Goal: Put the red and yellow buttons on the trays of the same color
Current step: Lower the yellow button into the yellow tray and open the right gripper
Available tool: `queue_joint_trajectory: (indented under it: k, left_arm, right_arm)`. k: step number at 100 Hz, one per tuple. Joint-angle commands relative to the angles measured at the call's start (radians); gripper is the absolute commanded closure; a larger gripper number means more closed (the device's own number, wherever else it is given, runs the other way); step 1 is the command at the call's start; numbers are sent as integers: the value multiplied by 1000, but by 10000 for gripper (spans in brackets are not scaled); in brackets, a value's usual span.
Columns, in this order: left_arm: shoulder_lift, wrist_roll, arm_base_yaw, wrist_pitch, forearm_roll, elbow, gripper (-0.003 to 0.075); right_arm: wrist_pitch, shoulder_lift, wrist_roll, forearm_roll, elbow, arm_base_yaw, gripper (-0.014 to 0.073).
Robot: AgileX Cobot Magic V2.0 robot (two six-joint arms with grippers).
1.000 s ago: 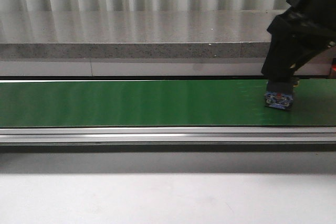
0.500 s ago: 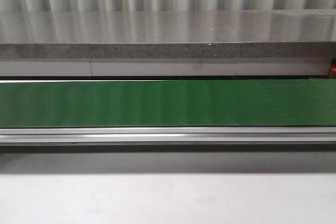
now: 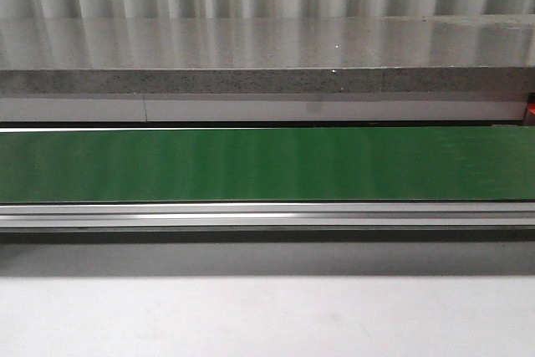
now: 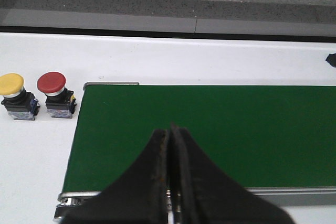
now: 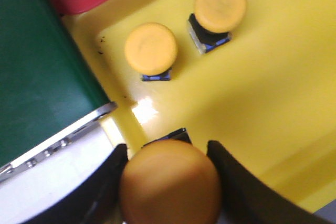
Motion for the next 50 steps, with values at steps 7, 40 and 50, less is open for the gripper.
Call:
queue_joint_trajectory:
  k: [7, 40, 50]
  left_arm:
    - [-1, -2, -8, -67, -10, -27, 740]
    - [-1, -2, -8, -67, -10, -27, 740]
    - [-1, -2, -8, -67, -10, -27, 740]
  right_arm:
    - [-153, -21, 20, -6, 36, -20, 462]
    - [-256, 36, 20, -6, 75, -20, 462]
    - [-258, 93, 20, -6, 75, -20, 462]
